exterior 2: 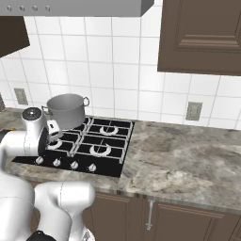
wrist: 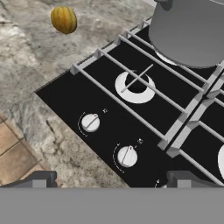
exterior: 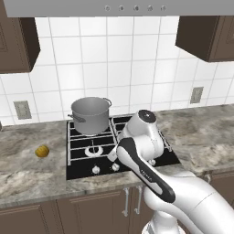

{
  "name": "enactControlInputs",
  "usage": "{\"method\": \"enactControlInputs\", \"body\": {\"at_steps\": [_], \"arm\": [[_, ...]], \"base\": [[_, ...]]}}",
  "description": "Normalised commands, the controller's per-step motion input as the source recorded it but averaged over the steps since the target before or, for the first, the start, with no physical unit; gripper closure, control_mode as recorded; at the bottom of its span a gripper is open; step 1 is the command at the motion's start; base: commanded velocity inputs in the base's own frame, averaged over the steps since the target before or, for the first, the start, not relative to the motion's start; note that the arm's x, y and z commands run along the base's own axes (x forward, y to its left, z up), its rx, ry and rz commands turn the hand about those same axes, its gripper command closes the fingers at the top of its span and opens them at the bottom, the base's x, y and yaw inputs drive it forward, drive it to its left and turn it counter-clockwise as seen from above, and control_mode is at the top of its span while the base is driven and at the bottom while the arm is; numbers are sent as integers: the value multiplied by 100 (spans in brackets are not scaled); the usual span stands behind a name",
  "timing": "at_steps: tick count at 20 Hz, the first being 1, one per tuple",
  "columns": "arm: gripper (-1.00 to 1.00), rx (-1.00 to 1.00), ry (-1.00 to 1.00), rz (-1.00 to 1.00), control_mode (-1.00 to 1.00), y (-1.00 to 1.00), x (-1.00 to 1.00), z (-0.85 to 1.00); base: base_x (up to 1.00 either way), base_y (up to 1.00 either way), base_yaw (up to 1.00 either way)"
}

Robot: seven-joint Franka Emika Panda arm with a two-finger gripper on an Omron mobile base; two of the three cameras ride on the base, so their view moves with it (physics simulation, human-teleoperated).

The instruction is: Turn on the burner for the pot on the stove. Wait thirty seconds for the pot to heat up. Then add the squash to the pot.

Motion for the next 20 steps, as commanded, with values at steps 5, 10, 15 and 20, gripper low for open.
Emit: {"method": "enactControlInputs", "body": {"at_steps": [5,10,15,20], "arm": [[-100,0,0,0,-100,0,0,0],[-100,0,0,0,-100,0,0,0],[-100,0,0,0,-100,0,0,0],[-100,0,0,0,-100,0,0,0]], "base": [[0,0,0],[0,0,0],[0,0,0],[0,0,0]]}}
